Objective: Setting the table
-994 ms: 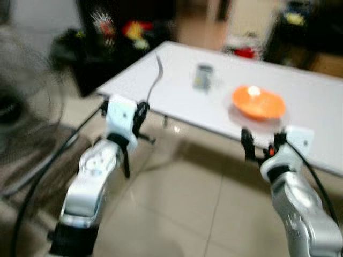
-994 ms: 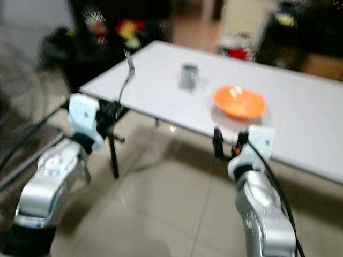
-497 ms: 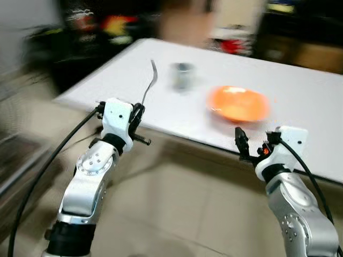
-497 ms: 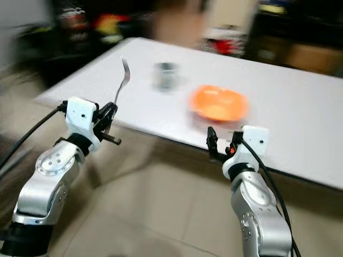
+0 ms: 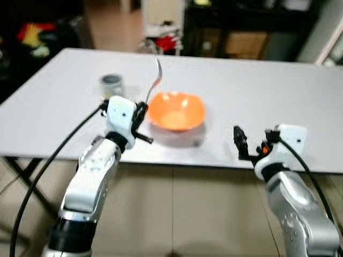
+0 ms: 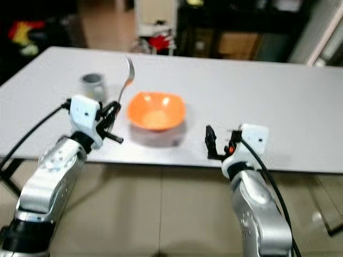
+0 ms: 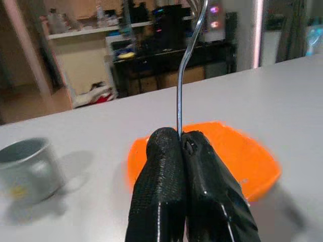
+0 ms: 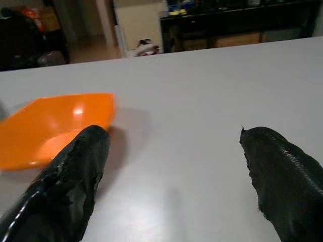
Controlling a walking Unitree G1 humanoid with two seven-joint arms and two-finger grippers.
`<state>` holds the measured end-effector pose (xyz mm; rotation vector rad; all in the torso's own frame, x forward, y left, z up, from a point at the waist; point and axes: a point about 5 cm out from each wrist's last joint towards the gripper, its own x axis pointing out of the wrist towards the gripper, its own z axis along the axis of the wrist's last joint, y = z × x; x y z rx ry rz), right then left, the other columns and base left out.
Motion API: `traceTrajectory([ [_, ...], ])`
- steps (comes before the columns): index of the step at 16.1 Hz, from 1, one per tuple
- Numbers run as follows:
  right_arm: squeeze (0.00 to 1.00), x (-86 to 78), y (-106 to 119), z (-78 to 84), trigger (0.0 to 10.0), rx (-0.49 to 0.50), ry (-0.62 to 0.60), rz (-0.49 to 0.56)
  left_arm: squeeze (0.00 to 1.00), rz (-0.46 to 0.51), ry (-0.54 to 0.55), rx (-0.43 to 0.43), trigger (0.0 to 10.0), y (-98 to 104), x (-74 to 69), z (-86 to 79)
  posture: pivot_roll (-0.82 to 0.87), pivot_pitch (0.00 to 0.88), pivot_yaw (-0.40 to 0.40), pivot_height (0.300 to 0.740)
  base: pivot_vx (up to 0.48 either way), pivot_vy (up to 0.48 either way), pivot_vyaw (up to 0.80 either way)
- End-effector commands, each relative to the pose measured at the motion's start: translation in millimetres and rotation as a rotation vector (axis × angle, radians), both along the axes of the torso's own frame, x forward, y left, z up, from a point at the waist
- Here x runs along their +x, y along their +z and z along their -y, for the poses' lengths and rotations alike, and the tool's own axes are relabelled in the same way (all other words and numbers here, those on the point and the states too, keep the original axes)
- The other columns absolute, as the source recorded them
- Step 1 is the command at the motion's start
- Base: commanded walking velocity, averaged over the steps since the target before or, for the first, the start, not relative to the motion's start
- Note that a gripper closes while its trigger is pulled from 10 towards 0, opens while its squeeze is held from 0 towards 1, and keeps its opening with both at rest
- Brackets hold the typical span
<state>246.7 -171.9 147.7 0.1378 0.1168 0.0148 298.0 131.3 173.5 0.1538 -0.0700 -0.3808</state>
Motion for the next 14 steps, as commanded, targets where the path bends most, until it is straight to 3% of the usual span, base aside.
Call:
traceTrajectory([
  [1, 0.00, -0.4, 3, 4.5, 10.0, -0.009, -0.001, 0.009, 0.00, 0.013, -0.031, 0.004, 10.0, 3, 1.0, 7.5, 0.03, 0.000, -0.012, 0.740, 0.319, 0.000, 0.00],
  [4, 0.00, -1.2, 2, 1.3, 10.0, -0.064, 0.093, -0.013, 0.00, -0.005, -0.013, 0.045, 10.0, 1, 5.5, 4.5, 0.03, 0.000, -0.008, 0.740, 0.313, 0.000, 0.00],
  [8, 0.00, -2.2, 4, 0.6, 10.0, -0.122, 0.264, -0.045, 0.00, -0.065, -0.036, 0.182, 10.0, -4, 22.1, 2.5, 0.03, 0.000, -0.013, 0.740, 0.061, 0.000, 0.00],
  [10, 0.00, -1.6, 6, 1.4, 10.0, -0.129, 0.396, -0.060, 0.00, -0.169, -0.061, 0.296, 10.0, -9, 42.2, -1.9, 0.04, 0.000, -0.014, 0.740, 0.000, 0.000, 0.00],
  [14, 0.00, 0.9, 11, 4.2, 10.0, -0.165, 0.532, -0.079, 0.00, -0.246, -0.074, 0.451, 10.0, -5, 76.5, -0.1, 0.04, 0.000, -0.017, 0.740, 0.000, 0.000, 0.00],
])
